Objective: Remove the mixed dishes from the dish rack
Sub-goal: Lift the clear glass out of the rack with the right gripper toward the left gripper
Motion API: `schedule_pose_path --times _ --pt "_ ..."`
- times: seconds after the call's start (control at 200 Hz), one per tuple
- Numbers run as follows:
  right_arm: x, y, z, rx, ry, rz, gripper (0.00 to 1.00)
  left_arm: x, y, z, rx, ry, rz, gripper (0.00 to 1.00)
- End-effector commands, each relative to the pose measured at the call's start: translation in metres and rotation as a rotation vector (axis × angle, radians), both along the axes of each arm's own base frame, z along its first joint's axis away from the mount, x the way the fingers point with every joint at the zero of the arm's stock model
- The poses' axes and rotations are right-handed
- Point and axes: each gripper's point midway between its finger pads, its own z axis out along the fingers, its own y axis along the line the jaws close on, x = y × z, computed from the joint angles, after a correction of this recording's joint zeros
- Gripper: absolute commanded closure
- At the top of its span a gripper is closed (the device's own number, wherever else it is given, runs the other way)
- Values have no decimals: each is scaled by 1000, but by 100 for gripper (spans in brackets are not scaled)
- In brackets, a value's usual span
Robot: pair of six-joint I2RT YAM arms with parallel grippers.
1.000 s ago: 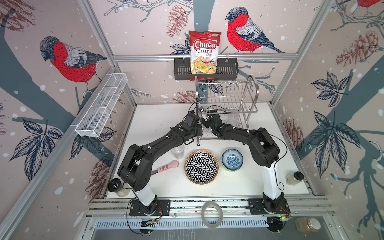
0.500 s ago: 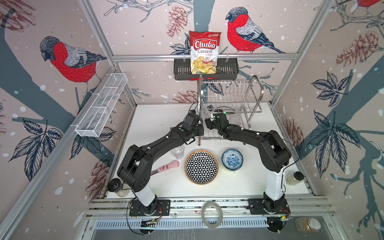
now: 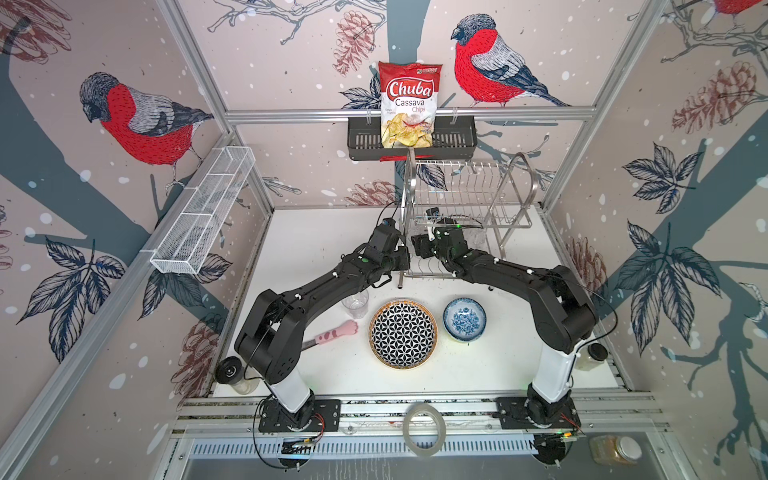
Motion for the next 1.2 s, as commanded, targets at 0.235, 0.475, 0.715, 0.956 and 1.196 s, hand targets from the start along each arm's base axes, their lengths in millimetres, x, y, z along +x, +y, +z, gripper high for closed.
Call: schedule_pose_path --times 0.235,0.475,0.715,0.956,1.196 --pt "-1 20 4 -108 -117 -36 79 -3 16 -19 74 48 46 91" --pt "-14 18 -24 -143 -90 -51 80 -3 16 -23 82 57 48 91" --pt "-22 9 -19 -122 -96 -73 81 -2 18 -25 86 62 56 91" --pt "-38 -12 2 -7 -105 -124 81 -2 21 -23 82 65 66 91" --pt "-46 -29 24 273 -8 -140 81 -2 20 -21 81 64 65 91"
